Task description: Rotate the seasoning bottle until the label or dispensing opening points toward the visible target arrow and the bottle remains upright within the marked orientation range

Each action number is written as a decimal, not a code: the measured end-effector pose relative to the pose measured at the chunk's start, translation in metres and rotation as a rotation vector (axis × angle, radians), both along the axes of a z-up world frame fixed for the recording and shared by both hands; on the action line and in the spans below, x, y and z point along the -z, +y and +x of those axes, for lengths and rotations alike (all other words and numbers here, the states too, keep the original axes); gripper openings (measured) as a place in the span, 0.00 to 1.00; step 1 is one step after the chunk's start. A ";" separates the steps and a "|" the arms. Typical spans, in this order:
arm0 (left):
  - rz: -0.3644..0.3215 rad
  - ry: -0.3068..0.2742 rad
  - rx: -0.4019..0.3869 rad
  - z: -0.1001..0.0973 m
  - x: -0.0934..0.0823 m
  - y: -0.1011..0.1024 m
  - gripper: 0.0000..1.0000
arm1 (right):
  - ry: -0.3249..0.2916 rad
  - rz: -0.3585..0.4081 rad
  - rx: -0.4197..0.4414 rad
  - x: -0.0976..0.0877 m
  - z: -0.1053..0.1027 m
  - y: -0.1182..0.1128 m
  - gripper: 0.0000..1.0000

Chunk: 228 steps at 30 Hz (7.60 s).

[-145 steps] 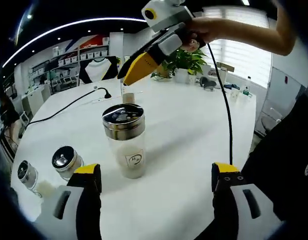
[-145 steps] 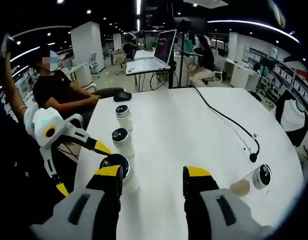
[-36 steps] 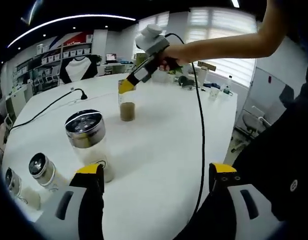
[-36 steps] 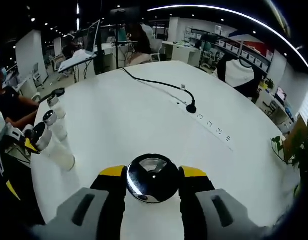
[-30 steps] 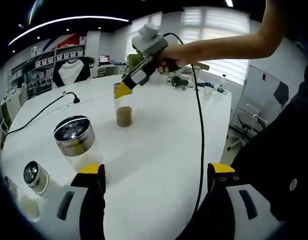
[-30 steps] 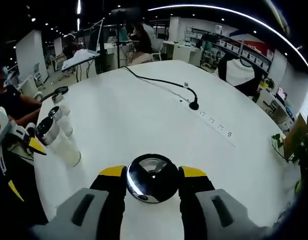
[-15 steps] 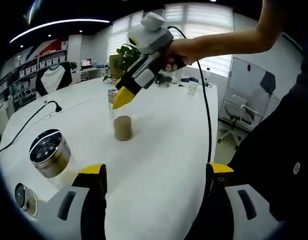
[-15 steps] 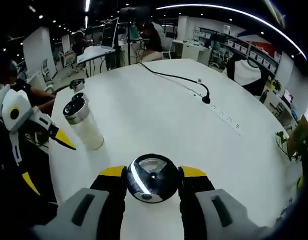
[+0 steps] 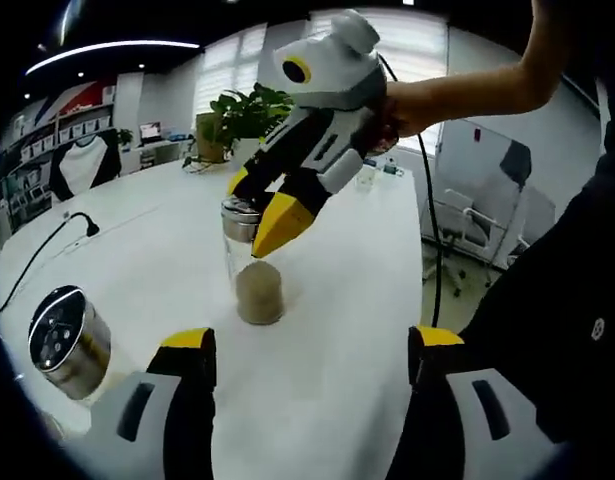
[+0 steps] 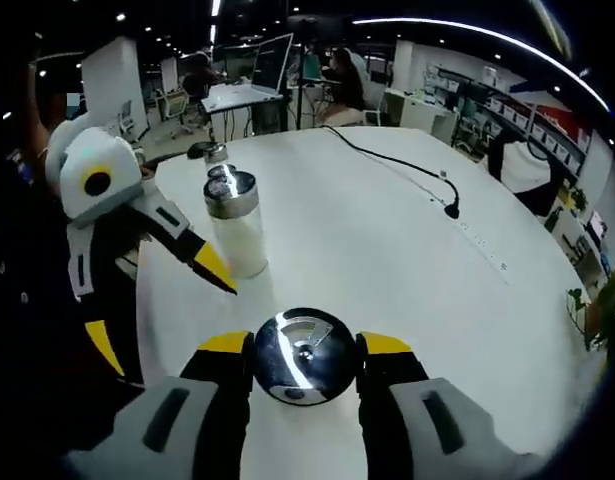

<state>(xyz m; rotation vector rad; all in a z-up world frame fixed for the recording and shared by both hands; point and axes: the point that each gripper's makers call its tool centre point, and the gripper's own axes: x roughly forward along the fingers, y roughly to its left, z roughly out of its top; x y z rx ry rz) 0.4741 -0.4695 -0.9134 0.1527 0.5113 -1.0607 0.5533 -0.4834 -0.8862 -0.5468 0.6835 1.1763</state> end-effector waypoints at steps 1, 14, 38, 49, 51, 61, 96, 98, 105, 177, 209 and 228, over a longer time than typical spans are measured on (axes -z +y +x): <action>0.005 -0.004 0.003 0.001 0.001 0.000 0.83 | 0.003 0.001 -0.021 0.000 -0.003 0.001 0.38; 0.031 -0.030 0.053 0.010 0.017 -0.001 0.76 | -0.002 -0.041 -0.357 0.003 -0.052 0.019 0.38; 0.023 -0.110 0.234 0.020 0.019 -0.016 0.46 | 0.016 -0.163 -0.646 0.011 -0.076 0.031 0.38; 0.023 -0.081 0.216 0.015 0.023 -0.015 0.41 | 0.059 -0.159 -0.529 0.010 -0.076 0.031 0.39; 0.030 -0.083 0.198 0.016 0.023 -0.015 0.40 | 0.107 -0.195 -0.449 0.012 -0.074 0.026 0.39; 0.043 -0.086 0.001 0.024 0.023 -0.013 0.40 | 0.126 -0.213 -0.286 0.010 -0.064 0.022 0.38; 0.097 -0.126 0.081 0.023 0.023 -0.009 0.42 | 0.156 -0.271 -0.474 0.007 -0.073 0.035 0.37; 0.091 -0.123 0.071 0.024 0.023 -0.009 0.42 | 0.154 -0.277 -0.468 0.007 -0.072 0.035 0.37; 0.074 -0.128 -0.011 0.027 0.024 -0.008 0.42 | 0.145 -0.224 -0.286 0.007 -0.065 0.037 0.38; 0.138 0.030 -0.497 -0.025 0.027 0.149 0.98 | 0.039 -0.304 -0.718 -0.001 -0.020 0.048 0.36; 0.140 0.044 -0.524 -0.024 0.022 0.166 0.97 | 0.047 -0.244 -0.549 0.004 -0.018 0.056 0.42; 0.143 0.044 -0.526 -0.028 0.015 0.192 0.97 | -0.034 0.039 -0.053 -0.020 -0.011 0.063 0.65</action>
